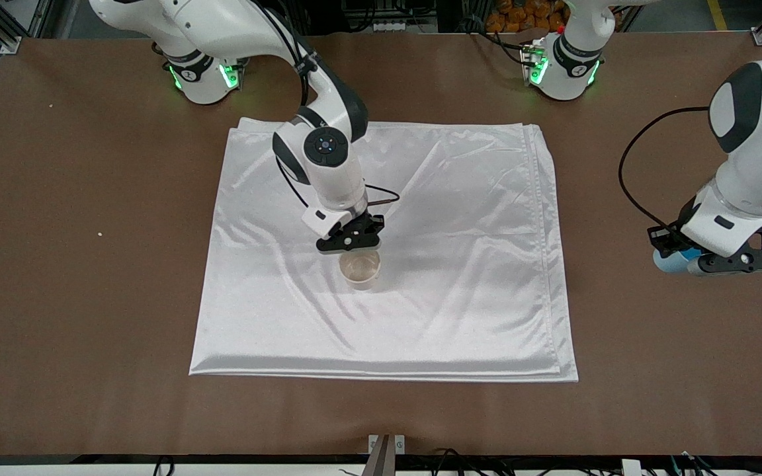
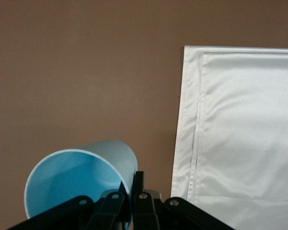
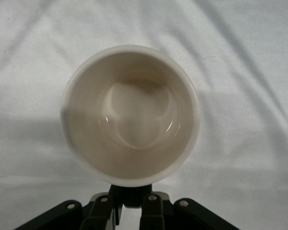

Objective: Place blue cup into white mug on cloth

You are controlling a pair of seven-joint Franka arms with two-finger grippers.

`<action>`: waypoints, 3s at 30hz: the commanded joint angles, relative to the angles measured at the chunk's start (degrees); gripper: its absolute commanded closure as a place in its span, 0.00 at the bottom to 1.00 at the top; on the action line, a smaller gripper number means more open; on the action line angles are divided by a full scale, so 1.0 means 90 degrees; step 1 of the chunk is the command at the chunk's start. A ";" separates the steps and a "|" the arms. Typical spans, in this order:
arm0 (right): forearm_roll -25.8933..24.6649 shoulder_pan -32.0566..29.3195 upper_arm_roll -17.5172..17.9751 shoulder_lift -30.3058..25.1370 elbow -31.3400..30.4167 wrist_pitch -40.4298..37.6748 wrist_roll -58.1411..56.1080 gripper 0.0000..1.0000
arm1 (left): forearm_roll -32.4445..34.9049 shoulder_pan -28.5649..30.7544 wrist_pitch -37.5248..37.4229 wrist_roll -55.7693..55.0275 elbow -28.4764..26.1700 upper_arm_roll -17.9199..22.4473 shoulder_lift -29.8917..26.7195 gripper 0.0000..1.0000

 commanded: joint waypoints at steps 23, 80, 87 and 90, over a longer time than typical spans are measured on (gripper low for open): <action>-0.0655 0.0170 0.0207 0.0046 0.0522 -0.0742 0.0149 0.00 | -0.0448 -0.0084 -0.0929 -0.0082 0.0833 -0.0156 -0.0051 1.00; -0.0334 -0.5562 0.1721 -0.3627 0.0260 -0.4377 -0.3395 0.00 | 0.0470 -0.1842 0.2010 -0.4838 0.3050 -0.2177 0.3669 1.00; 0.0126 -0.5650 0.1379 -0.4145 -0.0893 -0.3478 -0.4049 0.00 | 0.0470 -0.2173 0.2264 -0.5111 0.3206 -0.2158 0.3923 1.00; 0.0126 -0.5641 0.1262 -0.4115 -0.0904 -0.3487 -0.4197 0.00 | 0.0480 -0.2359 0.2274 -0.5267 0.3353 -0.2148 0.4089 1.00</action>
